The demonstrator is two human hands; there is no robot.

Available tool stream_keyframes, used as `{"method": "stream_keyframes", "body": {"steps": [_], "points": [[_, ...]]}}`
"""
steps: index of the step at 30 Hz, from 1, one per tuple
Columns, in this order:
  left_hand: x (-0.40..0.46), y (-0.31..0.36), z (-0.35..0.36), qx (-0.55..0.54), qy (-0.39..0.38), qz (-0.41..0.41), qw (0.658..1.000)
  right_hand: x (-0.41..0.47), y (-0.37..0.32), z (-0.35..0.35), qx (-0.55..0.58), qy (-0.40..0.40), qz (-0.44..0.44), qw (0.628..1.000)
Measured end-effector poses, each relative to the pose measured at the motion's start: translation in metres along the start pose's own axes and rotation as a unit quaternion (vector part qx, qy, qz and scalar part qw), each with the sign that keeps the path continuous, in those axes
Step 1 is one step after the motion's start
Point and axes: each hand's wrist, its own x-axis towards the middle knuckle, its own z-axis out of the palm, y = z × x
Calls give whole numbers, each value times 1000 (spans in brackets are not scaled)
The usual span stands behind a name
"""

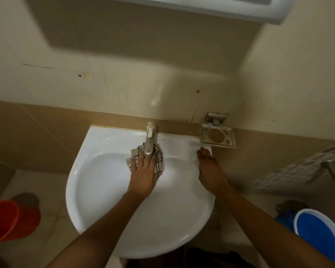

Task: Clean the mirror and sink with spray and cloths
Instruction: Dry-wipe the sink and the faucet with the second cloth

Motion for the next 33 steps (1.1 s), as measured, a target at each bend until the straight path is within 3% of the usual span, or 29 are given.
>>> {"method": "stream_keyframes", "body": {"steps": [4, 13, 19, 30, 33], "points": [[12, 33, 5, 37, -17, 38, 998, -1, 17, 3, -3, -12, -23, 1000], [68, 69, -7, 43, -43, -16, 998, 2, 31, -3, 46, -21, -50, 997], [51, 101, 9, 49, -68, 37, 996, -6, 38, 1, 74, 16, -1, 997], [106, 153, 2, -19, -83, 10, 996, -19, 48, 9, 160, -18, 69, 984], [91, 163, 5, -6, -95, 51, 994, -25, 53, 13, 207, 22, 71, 975]]}}
